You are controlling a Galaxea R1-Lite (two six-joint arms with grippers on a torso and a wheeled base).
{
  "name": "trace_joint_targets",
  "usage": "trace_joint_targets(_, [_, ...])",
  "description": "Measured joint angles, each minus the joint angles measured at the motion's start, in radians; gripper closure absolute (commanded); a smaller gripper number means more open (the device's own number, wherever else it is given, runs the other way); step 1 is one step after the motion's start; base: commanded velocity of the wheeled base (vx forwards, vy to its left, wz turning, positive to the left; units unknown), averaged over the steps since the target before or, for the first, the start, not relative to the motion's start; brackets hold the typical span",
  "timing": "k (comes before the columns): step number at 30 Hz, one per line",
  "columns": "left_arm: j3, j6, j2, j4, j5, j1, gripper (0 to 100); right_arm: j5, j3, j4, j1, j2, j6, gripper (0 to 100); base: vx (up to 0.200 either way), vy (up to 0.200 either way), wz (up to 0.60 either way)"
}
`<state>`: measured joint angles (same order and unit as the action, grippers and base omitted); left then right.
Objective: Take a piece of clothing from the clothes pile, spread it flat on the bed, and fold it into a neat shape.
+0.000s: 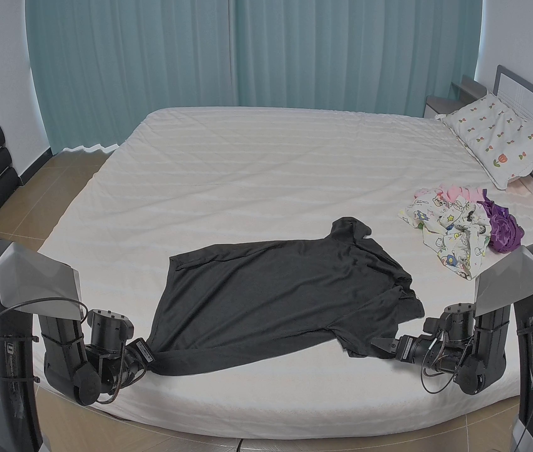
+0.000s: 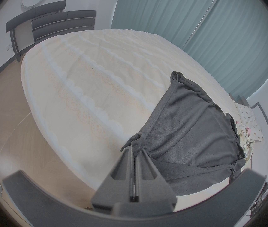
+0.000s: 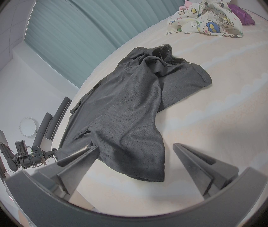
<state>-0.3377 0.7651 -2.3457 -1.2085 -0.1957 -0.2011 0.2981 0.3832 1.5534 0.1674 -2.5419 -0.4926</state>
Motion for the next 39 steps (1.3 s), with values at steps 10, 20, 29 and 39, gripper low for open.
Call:
trace_joint_targets(10, [0.001,0.0,0.0,0.0,0.0,0.002,100,-0.001,-0.046,-0.001,-0.008,0.0,0.007,100,0.0,0.0,0.0])
trace_joint_targets(20, [0.024,-0.006,0.021,-0.005,0.0,0.0,100,0.035,-0.153,0.0,-0.068,0.055,0.045,100,0.0,0.0,0.0])
trace_joint_targets(29, [0.141,-0.178,0.102,-0.01,0.0,-0.003,100,0.097,-0.348,0.0,-0.146,0.118,0.18,100,0.0,0.0,0.0])
trace_joint_targets(39, [0.207,-0.259,0.134,-0.011,-0.001,-0.003,100,0.102,-0.365,-0.204,-0.177,0.176,0.277,100,0.0,0.0,0.0])
